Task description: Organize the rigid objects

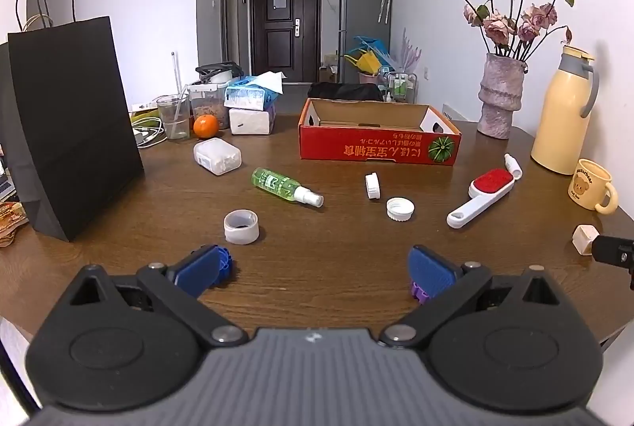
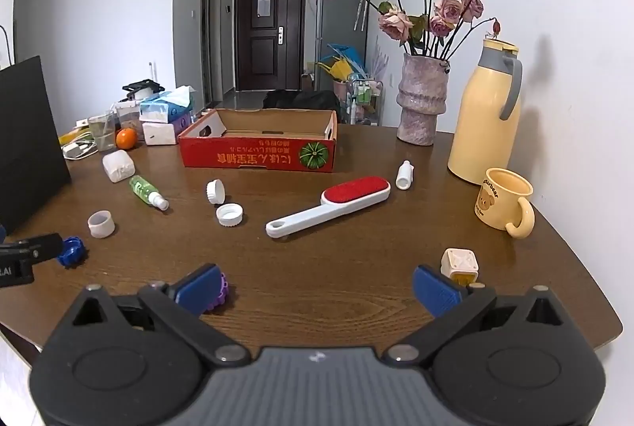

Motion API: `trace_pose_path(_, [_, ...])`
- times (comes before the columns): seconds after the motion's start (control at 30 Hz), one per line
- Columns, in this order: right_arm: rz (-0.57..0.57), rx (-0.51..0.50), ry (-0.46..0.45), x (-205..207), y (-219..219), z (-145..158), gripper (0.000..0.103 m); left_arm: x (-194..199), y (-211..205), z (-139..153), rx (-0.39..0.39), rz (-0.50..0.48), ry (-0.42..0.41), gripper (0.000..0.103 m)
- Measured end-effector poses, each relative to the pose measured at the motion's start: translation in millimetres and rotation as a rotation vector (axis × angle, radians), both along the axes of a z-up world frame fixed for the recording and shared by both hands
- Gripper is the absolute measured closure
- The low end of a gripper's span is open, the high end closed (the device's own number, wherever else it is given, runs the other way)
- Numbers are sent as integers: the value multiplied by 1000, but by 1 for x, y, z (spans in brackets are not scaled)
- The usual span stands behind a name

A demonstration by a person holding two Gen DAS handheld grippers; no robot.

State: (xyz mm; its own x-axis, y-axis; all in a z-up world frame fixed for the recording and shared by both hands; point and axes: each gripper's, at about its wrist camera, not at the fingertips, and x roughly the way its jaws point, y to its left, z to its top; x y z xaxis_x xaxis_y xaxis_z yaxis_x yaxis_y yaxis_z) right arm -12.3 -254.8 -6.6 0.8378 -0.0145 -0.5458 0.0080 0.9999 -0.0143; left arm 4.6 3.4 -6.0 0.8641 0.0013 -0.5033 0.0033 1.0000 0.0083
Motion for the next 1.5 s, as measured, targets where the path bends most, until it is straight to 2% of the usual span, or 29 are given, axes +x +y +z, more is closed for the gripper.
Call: trace_pose_path(1.5, [-6, 0, 28, 4, 1, -8, 0, 0, 0, -7, -6, 7, 33, 0])
